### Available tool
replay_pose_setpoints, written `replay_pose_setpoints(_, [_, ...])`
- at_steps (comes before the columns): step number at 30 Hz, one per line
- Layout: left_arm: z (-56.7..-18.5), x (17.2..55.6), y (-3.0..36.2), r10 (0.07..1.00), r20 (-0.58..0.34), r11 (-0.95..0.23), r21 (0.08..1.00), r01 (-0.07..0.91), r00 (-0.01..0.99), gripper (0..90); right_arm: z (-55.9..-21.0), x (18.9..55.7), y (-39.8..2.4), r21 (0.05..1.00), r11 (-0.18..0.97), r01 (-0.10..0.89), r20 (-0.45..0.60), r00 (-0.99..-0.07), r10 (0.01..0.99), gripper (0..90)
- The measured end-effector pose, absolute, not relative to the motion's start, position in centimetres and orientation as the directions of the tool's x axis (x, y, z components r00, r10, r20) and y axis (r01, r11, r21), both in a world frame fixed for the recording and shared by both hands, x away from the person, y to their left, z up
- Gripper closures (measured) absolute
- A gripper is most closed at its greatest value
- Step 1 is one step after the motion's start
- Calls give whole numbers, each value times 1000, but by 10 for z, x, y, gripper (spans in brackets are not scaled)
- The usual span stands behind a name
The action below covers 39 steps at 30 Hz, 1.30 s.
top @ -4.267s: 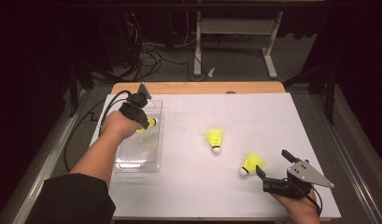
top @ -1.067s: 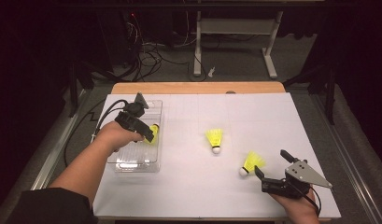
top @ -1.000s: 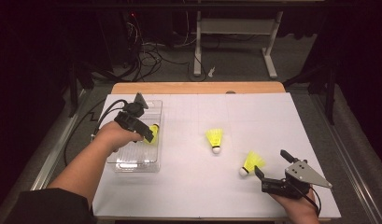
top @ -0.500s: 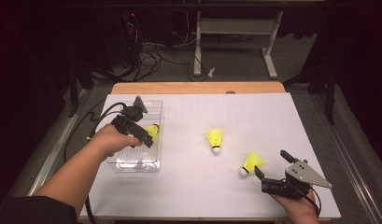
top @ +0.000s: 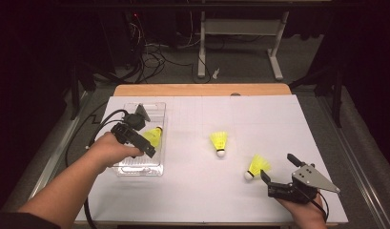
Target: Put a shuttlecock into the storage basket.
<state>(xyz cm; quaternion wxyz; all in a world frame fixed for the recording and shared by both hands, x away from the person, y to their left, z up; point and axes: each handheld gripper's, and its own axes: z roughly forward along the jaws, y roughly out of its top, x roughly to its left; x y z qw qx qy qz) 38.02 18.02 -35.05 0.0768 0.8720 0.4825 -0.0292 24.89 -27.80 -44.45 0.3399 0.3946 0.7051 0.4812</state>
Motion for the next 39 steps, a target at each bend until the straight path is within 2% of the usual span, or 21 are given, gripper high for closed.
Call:
replay_pose_setpoints(22, [-351,353,165,799,-128,-577,117,809,588,6,-447,250,-278,942,230,244,-98,-456,885,3])
replay_pose_setpoints(39, [-351,353,154,782,-146,-596,112,795,606,6,-449,254,-277,941,221,255,-84,-457,885,3])
